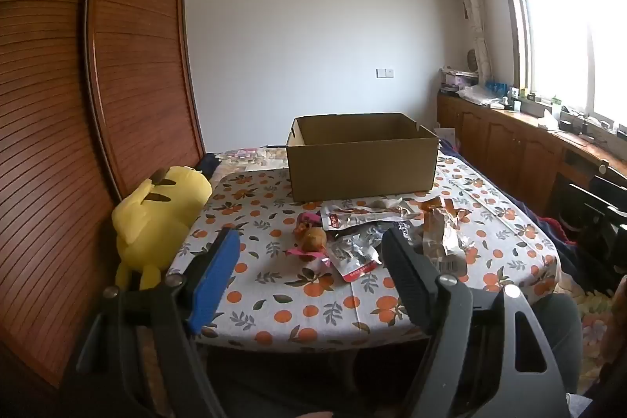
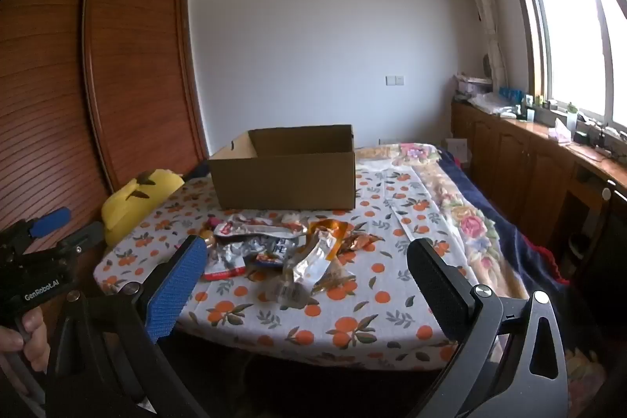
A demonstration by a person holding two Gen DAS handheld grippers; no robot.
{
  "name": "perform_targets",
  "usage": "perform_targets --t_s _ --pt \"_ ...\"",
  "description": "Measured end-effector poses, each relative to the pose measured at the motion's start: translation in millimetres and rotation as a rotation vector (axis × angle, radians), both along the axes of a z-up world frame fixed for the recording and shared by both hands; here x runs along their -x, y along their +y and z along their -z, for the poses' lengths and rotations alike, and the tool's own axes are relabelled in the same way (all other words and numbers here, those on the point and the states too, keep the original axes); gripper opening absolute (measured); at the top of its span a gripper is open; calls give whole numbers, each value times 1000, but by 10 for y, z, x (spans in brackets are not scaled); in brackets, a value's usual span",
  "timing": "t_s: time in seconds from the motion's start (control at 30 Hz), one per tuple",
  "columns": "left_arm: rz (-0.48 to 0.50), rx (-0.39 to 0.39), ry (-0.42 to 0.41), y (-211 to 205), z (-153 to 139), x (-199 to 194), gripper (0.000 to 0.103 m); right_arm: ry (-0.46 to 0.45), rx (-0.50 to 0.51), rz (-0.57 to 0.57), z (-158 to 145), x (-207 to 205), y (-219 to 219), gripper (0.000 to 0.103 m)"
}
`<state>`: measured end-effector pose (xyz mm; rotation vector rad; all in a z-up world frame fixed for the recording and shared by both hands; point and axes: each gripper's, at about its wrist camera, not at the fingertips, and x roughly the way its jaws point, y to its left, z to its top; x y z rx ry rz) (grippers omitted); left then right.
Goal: Organize snacks
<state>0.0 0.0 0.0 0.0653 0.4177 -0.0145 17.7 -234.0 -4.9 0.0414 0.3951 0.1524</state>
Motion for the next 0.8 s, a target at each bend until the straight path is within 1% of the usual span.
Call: perform_targets --t_s 0.8 --pt "-11 -8 -2 11 0 -5 76 0 -8 0 8 3 -4 103"
